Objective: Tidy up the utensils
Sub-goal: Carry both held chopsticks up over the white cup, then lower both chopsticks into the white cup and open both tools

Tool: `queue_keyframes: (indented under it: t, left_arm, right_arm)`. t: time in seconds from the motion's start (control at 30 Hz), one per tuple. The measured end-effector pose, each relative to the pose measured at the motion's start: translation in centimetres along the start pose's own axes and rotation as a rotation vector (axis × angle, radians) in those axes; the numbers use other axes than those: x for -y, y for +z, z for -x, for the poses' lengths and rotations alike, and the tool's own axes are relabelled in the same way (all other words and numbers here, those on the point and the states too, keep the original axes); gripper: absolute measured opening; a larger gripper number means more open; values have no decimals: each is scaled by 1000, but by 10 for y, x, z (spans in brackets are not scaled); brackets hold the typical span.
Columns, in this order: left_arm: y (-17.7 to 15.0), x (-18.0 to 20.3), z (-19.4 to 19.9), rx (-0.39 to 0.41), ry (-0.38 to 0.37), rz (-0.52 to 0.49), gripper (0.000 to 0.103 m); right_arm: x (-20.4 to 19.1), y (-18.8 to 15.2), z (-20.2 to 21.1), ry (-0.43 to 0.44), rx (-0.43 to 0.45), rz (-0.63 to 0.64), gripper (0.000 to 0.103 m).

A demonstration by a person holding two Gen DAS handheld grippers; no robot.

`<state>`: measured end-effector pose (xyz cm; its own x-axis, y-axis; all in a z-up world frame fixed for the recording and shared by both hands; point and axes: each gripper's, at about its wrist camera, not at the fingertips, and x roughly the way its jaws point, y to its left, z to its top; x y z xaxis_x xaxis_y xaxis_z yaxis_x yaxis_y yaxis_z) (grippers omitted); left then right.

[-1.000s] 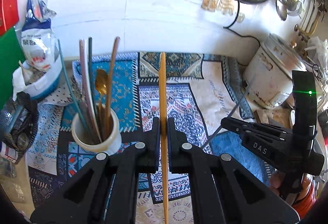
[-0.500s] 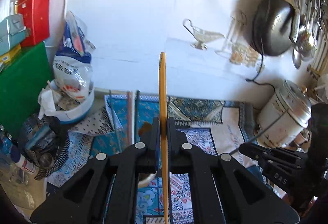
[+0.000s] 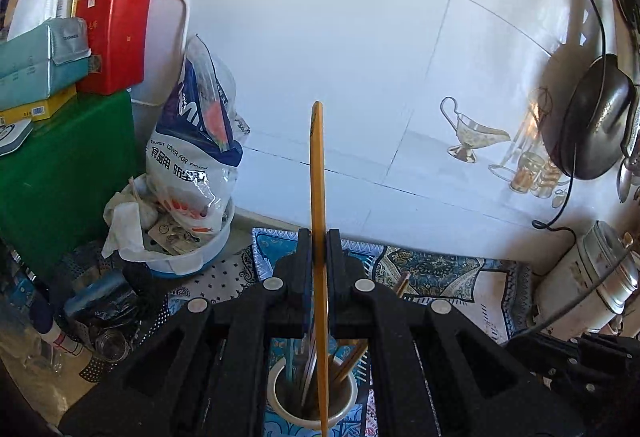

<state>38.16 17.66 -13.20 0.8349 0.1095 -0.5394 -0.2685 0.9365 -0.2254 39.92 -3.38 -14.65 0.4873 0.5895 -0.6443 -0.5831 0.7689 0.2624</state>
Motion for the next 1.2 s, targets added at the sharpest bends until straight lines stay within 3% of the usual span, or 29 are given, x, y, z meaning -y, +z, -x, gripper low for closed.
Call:
queue_keyframes:
  t: [0.23, 0.47, 0.77, 0.93, 1.03, 1.2]
  left_arm:
    - [-4, -10, -37, 8, 53, 7, 4]
    - [-24, -5, -60, 51, 122, -62, 5]
    - [-36, -7, -57, 28, 85, -59, 5]
    - [-42, -8, -53, -35, 53, -61, 4]
    - [-45, -6, -43, -69, 33, -64, 4]
    - [-40, 2, -3, -80, 28, -78, 6]
  right_arm:
    - [-4, 1, -33, 52, -85, 14, 5]
    - [2, -6, -70, 67, -190, 2, 5]
    - [4, -9, -97, 67, -272, 7, 6]
    - [0, -9, -97, 43, -279, 40, 6]
    - [0, -9, -89, 38, -268, 40, 12]
    - [-2, -9, -49, 23, -176, 42, 16]
